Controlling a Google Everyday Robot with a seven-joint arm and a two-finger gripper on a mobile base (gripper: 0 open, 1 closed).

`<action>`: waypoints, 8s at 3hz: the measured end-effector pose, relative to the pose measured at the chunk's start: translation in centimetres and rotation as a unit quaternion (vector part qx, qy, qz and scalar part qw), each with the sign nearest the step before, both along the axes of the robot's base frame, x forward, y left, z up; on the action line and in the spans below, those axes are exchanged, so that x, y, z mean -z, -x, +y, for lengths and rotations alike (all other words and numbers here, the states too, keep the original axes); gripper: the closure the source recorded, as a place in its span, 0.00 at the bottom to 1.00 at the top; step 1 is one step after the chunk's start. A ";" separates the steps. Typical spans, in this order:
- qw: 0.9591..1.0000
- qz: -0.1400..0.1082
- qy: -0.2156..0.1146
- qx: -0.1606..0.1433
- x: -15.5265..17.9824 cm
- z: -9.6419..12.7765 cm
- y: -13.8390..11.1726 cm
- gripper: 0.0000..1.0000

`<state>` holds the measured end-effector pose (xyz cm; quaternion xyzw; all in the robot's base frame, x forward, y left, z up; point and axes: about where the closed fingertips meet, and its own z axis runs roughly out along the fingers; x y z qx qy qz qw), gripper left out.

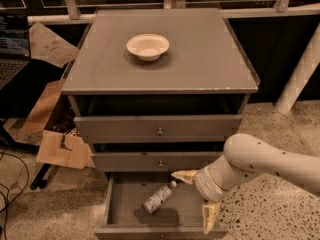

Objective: Pick blue plastic bottle from bottom drawer and place on counter

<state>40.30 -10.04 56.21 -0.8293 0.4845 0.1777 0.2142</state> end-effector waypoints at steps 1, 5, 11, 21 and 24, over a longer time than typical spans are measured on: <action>0.997 -0.008 -0.027 0.073 2.3 0.1 1.0 0.00; 0.967 -0.046 -0.124 0.216 11.5 -1.0 -7.7 0.00; 0.970 0.033 -0.149 0.187 26.0 3.8 -12.7 0.00; 0.979 0.035 -0.041 0.198 39.8 9.8 -17.6 0.00; 0.975 0.064 -0.030 0.210 43.1 10.2 -17.1 0.00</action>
Offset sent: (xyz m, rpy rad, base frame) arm 0.0586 -0.0219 -0.1007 0.2791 -0.1850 -0.5358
